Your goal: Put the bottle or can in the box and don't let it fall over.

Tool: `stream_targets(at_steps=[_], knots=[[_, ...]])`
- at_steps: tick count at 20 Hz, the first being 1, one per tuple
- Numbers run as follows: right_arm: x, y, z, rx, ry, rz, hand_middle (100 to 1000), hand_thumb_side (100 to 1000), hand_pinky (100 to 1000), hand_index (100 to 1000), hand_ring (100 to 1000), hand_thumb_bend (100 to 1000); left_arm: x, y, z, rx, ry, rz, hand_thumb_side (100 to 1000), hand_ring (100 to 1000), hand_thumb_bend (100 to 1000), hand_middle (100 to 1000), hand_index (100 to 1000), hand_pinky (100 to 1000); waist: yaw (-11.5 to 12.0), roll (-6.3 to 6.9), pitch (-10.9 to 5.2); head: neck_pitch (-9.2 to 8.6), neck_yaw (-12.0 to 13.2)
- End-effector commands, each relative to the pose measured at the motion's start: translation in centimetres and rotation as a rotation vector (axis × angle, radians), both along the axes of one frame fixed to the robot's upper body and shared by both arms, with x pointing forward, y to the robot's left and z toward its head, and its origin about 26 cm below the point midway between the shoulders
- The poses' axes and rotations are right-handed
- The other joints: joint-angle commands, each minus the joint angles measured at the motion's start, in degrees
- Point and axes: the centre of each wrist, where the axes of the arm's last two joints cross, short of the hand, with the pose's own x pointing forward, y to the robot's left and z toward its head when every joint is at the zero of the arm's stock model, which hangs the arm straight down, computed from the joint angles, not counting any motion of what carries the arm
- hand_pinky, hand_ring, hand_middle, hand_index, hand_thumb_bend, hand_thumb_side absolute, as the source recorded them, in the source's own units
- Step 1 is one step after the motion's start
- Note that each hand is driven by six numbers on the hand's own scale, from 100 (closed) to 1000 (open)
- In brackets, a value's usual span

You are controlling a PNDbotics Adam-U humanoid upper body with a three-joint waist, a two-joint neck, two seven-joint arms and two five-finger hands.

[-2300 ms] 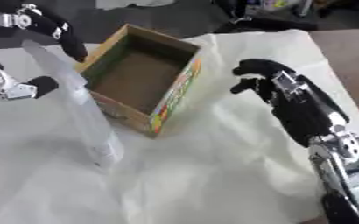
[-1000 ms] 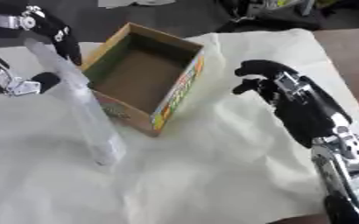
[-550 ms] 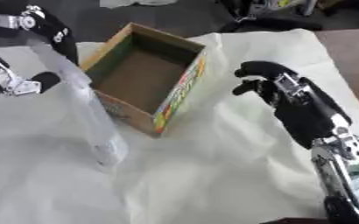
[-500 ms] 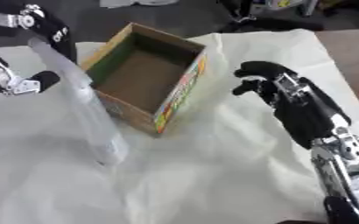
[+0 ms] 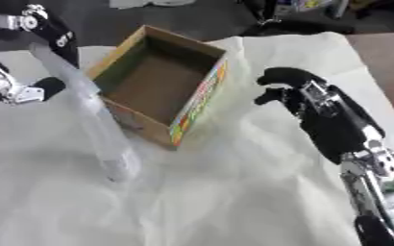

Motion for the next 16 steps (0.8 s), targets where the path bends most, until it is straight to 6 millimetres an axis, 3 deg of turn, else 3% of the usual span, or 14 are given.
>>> stream_targets(at_steps=[1, 10, 16], knots=[[-0.18, -0.08, 0.63, -0.012, -0.021, -0.001, 753, 772, 989, 804, 682, 100, -0.55, 0.23, 1.31, -0.019, -0.032, -0.003, 302, 577, 100, 590, 662, 820, 0.02, -0.16, -1.33, -0.82, -0.07], [-0.18, -0.11, 0.62, -0.010, -0.020, -0.003, 753, 772, 990, 804, 683, 100, -0.56, 0.08, 1.25, -0.023, -0.022, -0.009, 288, 529, 100, 549, 626, 791, 0.08, -0.19, -1.33, -0.92, -0.05], [-0.18, -0.11, 0.60, -0.010, -0.019, -0.002, 752, 774, 991, 803, 683, 100, -0.44, 0.03, 1.12, -0.024, -0.016, -0.011, 248, 440, 100, 545, 622, 699, 0.02, -0.24, -1.24, -1.02, 0.02]])
